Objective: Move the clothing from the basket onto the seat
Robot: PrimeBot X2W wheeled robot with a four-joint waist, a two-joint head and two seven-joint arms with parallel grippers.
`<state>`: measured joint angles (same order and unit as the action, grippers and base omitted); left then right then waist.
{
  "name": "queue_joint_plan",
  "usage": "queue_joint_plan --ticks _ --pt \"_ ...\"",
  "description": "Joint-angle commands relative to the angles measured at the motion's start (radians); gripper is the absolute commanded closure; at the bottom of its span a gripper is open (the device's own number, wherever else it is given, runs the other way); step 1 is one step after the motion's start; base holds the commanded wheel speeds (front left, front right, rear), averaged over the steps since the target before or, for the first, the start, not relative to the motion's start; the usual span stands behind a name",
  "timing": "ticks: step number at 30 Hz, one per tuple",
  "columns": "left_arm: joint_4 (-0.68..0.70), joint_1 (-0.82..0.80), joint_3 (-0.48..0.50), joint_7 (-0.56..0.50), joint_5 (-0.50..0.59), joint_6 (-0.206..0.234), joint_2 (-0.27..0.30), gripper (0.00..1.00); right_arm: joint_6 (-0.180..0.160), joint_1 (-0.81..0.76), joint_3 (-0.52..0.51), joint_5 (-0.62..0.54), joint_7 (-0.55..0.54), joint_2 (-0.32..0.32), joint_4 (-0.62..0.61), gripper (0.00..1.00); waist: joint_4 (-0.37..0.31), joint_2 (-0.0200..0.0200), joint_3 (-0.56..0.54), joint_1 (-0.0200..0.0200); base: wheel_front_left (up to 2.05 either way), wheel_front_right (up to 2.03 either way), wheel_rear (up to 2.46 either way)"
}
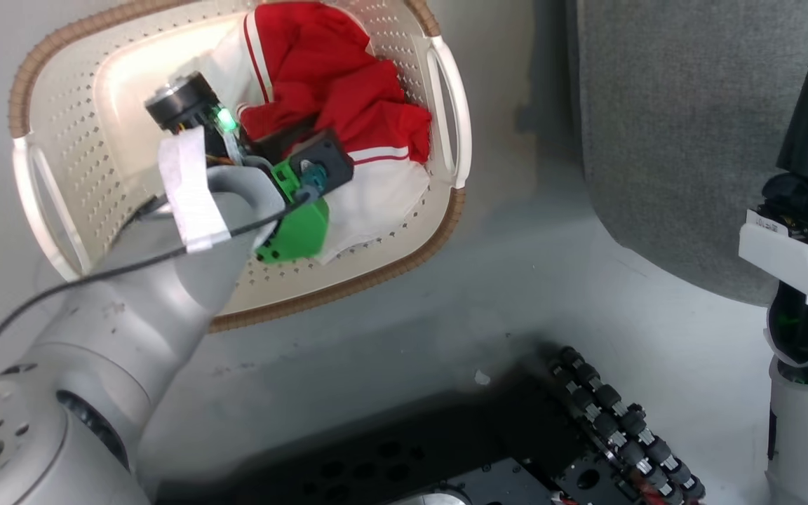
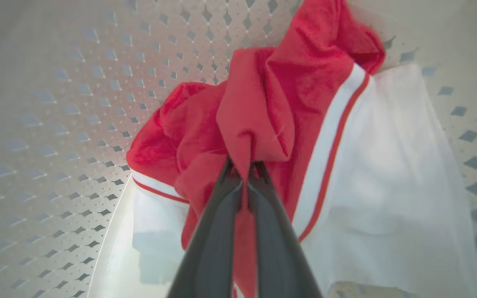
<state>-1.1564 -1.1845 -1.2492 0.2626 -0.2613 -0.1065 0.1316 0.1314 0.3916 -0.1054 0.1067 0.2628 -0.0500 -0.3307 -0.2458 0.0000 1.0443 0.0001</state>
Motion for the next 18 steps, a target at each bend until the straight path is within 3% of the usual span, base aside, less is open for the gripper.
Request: queue_joint_plan --ticks 1,7,18 --pt "0.013 0.04 0.008 0.002 -0.016 -0.002 0.001 1.0 -0.001 0.008 0.002 -0.006 0.003 -0.001 0.008 0.0 0.022 0.0 -0.049 -0.0001 0.0 0.0 0.0" --pt "0.1 0.153 0.076 0.003 -0.077 0.007 0.003 1.0 -0.001 0.002 0.031 -0.032 0.003 -0.002 0.05 0.0 0.058 0.0 -0.2 -0.0001 0.0 0.0 0.0" --pt "0.301 0.439 0.26 0.002 -0.155 0.027 0.014 1.0 -0.001 -0.143 0.079 -0.027 0.003 -0.002 0.181 0.0 0.12 0.0 -0.586 -0.0001 0.0 0.0 0.0"
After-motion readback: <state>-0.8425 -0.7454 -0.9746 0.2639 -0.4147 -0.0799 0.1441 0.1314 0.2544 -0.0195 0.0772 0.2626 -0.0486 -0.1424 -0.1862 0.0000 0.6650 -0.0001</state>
